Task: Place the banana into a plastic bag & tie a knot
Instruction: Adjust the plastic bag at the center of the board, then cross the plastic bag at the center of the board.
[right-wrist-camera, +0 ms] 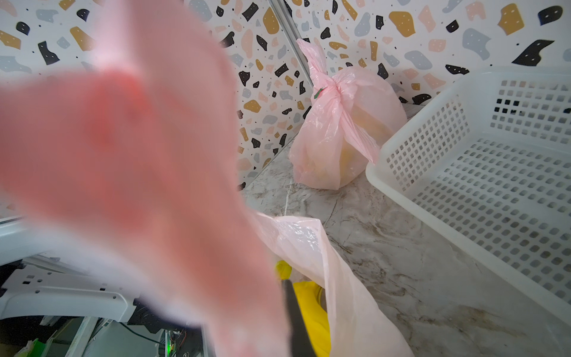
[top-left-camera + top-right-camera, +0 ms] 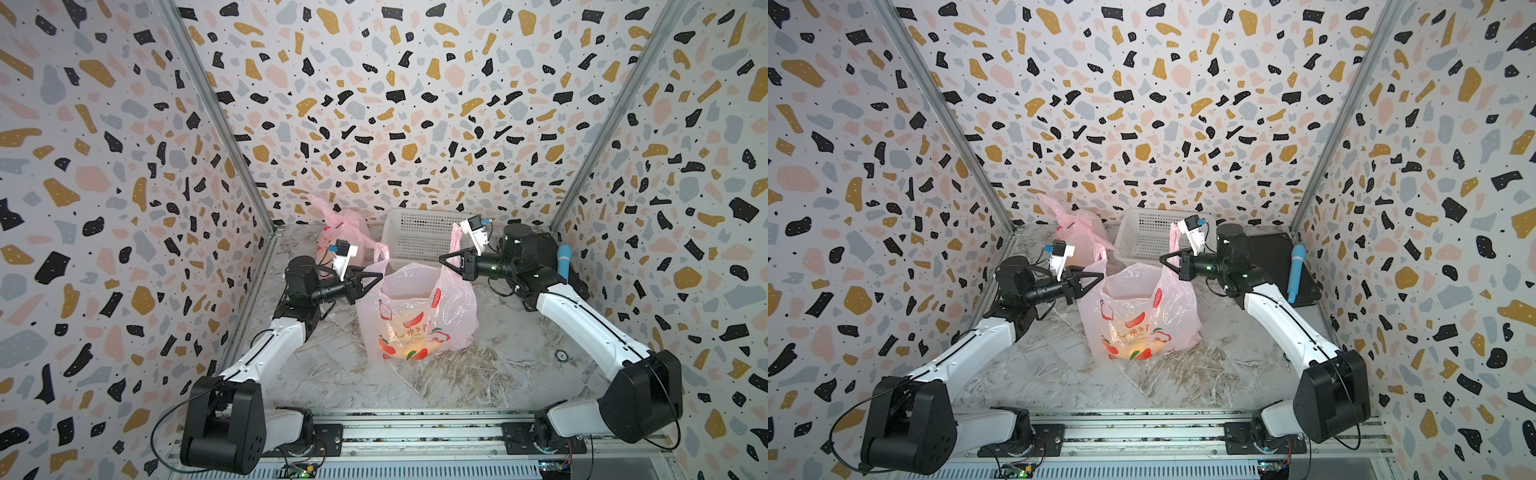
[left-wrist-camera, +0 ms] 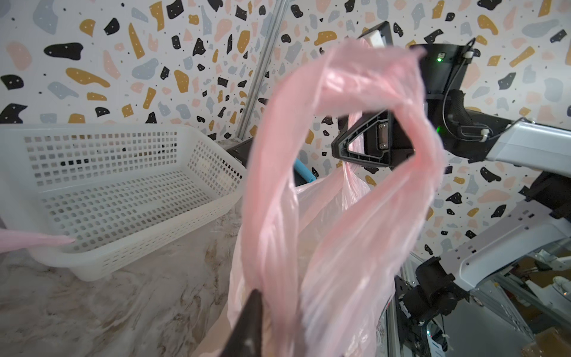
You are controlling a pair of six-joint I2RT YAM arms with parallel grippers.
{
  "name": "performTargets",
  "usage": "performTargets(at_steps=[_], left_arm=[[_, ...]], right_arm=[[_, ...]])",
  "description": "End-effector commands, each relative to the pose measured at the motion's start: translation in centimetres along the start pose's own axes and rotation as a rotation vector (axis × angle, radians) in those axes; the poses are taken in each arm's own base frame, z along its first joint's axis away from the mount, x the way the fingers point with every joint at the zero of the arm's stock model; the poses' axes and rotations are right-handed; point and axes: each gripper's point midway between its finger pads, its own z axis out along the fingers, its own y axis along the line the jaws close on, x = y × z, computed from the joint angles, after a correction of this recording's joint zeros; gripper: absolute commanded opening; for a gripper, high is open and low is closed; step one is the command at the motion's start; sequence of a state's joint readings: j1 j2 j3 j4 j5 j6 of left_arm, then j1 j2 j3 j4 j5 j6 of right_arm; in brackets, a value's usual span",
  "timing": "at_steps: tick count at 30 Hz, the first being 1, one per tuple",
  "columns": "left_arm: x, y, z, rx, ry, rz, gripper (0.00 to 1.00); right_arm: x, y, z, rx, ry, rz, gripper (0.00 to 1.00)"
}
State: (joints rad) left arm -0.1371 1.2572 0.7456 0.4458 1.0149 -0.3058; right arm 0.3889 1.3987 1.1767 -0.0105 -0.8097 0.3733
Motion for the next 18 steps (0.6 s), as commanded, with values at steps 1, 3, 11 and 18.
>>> performTargets(at_steps=[1,3,11,18], left_arm=[[-3.2,-0.6,-0.5,-0.071,-0.067,0.074,0.0],[-4.0,-0.9,-0.9,-0.122,-0.08,0.067,0.0],[-6.2,-4.3,-1.2,-0.298,-0.061,0.039,0.0],[-3.5,-3.5,-0.8,-0.461,0.087,-0.038,0.0]], right_arm=[[-0.2,1.1,-1.0,0.037,-0.007,-0.054,0.0],[0.0,1.0,-1.5,0.086,0.005,-0.076,0.0],[-1.5,2.7,-4.5,0.279,-0.009,-0.27,0.0],[1.0,4.4,-3.8,0.194,0.024,-0.427,0.0]])
